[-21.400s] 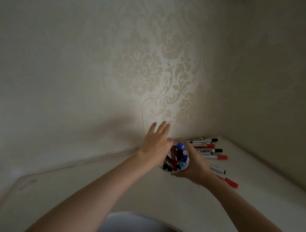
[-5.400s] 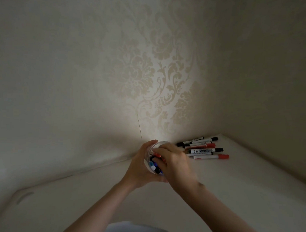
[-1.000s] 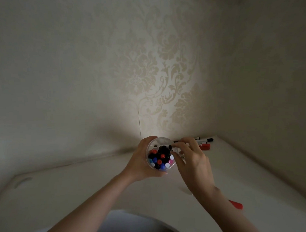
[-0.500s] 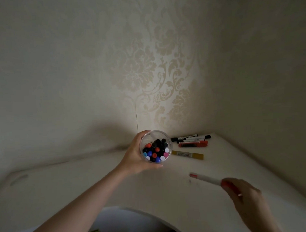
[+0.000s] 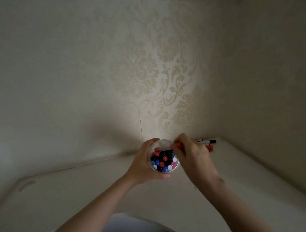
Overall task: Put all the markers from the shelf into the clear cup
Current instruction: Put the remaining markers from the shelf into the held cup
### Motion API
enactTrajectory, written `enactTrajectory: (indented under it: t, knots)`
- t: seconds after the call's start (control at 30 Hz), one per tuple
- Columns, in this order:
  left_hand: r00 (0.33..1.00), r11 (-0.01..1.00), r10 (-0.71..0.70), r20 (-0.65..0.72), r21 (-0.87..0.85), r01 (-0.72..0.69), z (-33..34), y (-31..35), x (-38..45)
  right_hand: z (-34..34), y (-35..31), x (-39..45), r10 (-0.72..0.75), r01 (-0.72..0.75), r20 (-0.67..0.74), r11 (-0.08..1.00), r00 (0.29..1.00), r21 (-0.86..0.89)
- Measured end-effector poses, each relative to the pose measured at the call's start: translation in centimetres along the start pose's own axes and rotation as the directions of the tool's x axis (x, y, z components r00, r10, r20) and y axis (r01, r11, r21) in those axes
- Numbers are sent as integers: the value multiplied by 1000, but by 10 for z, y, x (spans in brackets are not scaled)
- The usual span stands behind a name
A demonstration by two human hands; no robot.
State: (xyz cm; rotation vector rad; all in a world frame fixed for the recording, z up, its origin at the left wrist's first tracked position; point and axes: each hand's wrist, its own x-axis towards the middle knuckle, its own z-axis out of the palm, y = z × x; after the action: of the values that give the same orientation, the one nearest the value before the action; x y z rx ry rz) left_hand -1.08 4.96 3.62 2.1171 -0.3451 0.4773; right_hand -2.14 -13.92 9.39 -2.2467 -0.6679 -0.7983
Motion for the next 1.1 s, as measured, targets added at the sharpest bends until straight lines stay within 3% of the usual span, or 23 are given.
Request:
enactTrajectory:
  t: [0.13,0.23,0.3,0.37,0.4,0.47,0.57,0.7,0.77,0.83,0.97,1.1]
  knots:
    - [1000,1000,23,-14,-3,-23,0,-3,-1,18,2,3,-7,10,61,999,998,-48]
    - [999,1000,2,-32,-28,-3,-4,-7,-2,6,24,-7,76,-68,-92,994,993,81]
    - [1000,999,-13,-28,-39,12,-5,-10,-1,5,63,-17,144,-142,-134,990,980,22]
    - [1000,999,-15,-13,-33,15,-6,-10,0,14,111,-26,328,-320,43,937,944,-142]
    - [1000,999,-16,-6,-28,16,-6,-9,1,18,131,-31,423,-379,165,893,891,-242]
    - [1000,999,-26,13,-27,26,-6,-8,2,27,156,-37,530,-390,316,824,787,-411]
    - [999,999,-34,29,-24,35,-6,-7,2,38,171,-33,544,-346,325,792,773,-504]
    - [998,998,-62,26,-22,63,-8,-8,4,53,169,-23,500,-384,262,837,825,-389]
    - [997,997,-71,26,-22,72,-9,-9,5,49,155,-22,483,-446,223,873,847,-197]
    - [997,997,-69,22,-30,70,-9,-11,7,31,134,-24,448,-452,74,890,891,49]
    - [998,997,-61,7,-47,62,-5,-14,10,-24,81,-30,370,-299,-253,913,894,277]
    - [999,998,-47,25,-40,48,-1,-14,11,-50,23,-33,163,-43,-376,951,912,307]
